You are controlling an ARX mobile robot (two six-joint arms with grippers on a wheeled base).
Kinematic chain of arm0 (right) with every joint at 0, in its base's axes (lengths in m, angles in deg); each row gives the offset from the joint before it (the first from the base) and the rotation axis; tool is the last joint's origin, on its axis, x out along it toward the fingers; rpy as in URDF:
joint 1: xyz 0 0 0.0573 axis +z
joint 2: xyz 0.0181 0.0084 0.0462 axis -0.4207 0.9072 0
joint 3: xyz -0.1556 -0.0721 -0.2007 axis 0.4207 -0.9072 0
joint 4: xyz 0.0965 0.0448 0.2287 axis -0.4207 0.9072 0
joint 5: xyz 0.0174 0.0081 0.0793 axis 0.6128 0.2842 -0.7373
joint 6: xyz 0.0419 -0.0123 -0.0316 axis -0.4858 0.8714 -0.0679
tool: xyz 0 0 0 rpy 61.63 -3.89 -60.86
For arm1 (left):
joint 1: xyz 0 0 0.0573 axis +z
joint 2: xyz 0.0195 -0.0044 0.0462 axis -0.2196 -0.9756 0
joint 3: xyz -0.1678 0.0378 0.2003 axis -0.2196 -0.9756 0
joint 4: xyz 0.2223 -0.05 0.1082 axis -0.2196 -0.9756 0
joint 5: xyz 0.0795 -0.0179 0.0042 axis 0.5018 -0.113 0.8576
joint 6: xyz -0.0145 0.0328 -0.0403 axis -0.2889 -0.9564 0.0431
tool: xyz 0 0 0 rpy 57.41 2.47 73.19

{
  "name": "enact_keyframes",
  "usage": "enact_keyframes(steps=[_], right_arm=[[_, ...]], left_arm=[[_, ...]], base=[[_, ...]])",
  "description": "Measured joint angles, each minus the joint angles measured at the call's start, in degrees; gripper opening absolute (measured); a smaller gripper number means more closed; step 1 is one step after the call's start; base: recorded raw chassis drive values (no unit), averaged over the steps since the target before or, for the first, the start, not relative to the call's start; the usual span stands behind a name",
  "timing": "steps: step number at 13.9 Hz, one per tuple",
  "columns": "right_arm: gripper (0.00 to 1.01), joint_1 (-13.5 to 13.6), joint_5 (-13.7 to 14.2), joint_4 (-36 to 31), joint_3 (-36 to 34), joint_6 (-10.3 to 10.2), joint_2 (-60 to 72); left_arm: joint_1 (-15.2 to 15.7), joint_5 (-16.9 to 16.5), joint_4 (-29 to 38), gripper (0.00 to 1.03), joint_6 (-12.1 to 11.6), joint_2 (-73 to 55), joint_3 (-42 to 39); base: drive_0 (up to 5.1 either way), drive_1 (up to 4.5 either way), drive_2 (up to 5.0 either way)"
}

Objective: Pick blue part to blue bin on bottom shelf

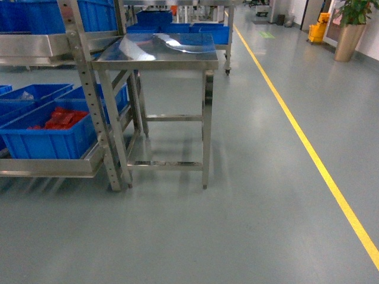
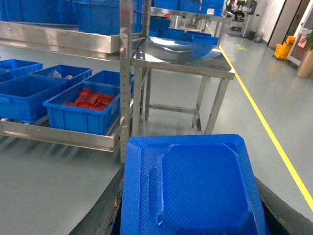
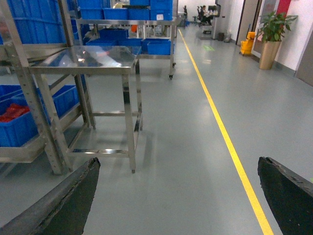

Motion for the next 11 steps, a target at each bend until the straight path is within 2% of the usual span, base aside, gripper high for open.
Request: enact_keyframes(steps=[11], right_arm=[[0.98, 0.0, 0.0, -0.02, 0.0, 0.0, 0.0]], left_arm=[[0.0, 0.0, -0.09, 0.43, 0.0, -0.07, 0.0]], base=[[0.0, 4.32, -4.3]])
